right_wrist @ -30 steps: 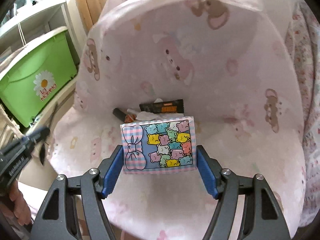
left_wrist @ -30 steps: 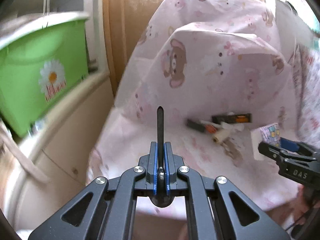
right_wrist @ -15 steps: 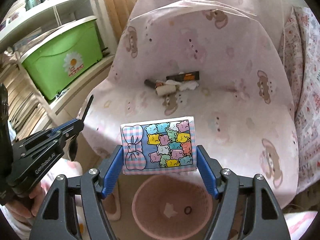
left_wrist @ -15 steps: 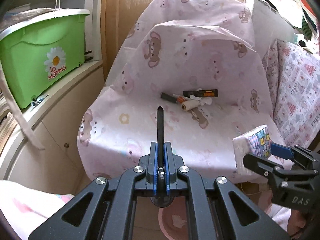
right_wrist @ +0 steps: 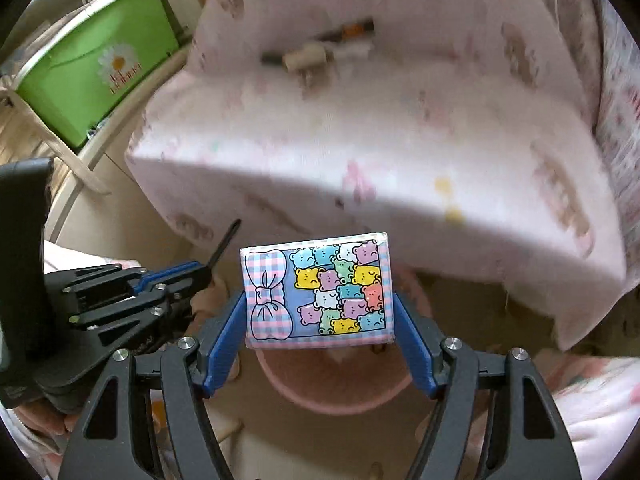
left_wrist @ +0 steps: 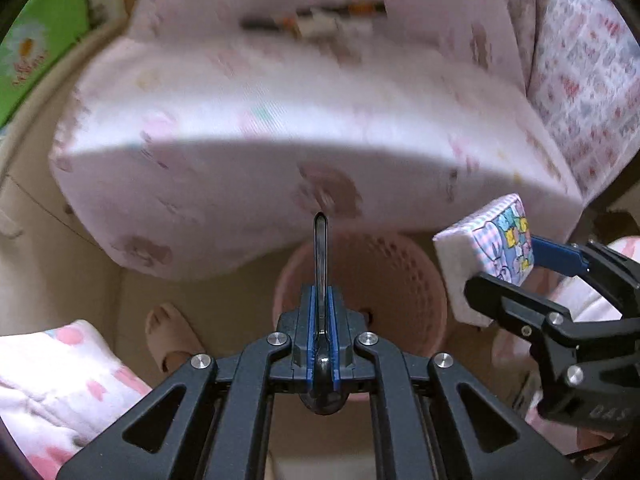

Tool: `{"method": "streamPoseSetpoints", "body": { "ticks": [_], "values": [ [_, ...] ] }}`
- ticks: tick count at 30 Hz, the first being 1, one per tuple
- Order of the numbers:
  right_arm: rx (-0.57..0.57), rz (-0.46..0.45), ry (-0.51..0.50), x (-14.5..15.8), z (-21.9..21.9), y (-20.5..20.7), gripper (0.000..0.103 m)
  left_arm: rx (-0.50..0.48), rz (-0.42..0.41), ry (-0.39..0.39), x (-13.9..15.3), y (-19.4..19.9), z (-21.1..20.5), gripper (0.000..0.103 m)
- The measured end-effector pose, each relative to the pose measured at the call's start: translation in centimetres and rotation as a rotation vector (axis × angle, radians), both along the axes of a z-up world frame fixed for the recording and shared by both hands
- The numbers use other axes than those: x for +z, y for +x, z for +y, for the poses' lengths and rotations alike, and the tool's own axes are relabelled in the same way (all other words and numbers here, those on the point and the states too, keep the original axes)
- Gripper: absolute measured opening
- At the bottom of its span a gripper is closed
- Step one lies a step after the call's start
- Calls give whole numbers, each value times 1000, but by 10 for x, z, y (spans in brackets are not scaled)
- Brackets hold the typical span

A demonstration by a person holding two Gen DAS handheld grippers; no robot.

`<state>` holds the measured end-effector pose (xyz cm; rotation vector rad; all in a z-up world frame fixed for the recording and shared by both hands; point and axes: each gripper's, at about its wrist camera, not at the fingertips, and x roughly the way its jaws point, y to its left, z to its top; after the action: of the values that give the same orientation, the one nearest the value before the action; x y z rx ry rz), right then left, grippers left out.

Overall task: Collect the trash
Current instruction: 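Carry the clip and tissue pack over the pink basket and open the left tool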

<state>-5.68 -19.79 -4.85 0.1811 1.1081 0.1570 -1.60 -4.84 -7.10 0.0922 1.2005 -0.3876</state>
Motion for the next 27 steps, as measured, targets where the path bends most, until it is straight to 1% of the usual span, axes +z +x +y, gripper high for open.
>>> {"method": "streamPoseSetpoints", "body": {
  "ticks": [3, 5, 8, 9, 11, 14, 16, 18, 20, 22, 25, 27],
  "values": [
    [20, 36, 10, -8, 1, -1, 73, -16, 69, -6, -21, 6, -7, 6],
    [23, 74, -7, -18, 3, 0, 73, -19, 81, 6, -34, 10, -11, 6],
    [-1, 151, -33, -39, 0, 2, 73, -18, 100, 39, -51, 21, -20, 6],
    [-7, 165, -50, -42, -1, 1, 73, -11, 113, 42, -57, 24, -20, 6],
    [-21, 149, -104, -42, -3, -3, 73, 4, 154, 21, -65, 24, -18, 6],
    [-1, 196, -178, -54, 1, -3, 73, 16, 216, 22, -77, 24, -15, 6],
    [0, 236, -199, -66, 0, -1, 73, 13, 227, 44, -85, 26, -18, 6],
    [-11, 256, -213, -75, -2, 3, 73, 15, 231, 64, -93, 29, -20, 6],
    [-25, 252, -236, -78, -2, 4, 73, 24, 231, 104, -100, 31, -22, 6],
    [-52, 242, -251, -79, -5, 5, 73, 30, 206, 140, -102, 33, -21, 6],
    [-55, 284, -229, -92, -7, 9, 73, 23, 228, 122, -105, 33, -23, 6],
    [-52, 311, -232, -100, -4, 12, 73, 14, 245, 119, -108, 33, -25, 6]
  ]
}}
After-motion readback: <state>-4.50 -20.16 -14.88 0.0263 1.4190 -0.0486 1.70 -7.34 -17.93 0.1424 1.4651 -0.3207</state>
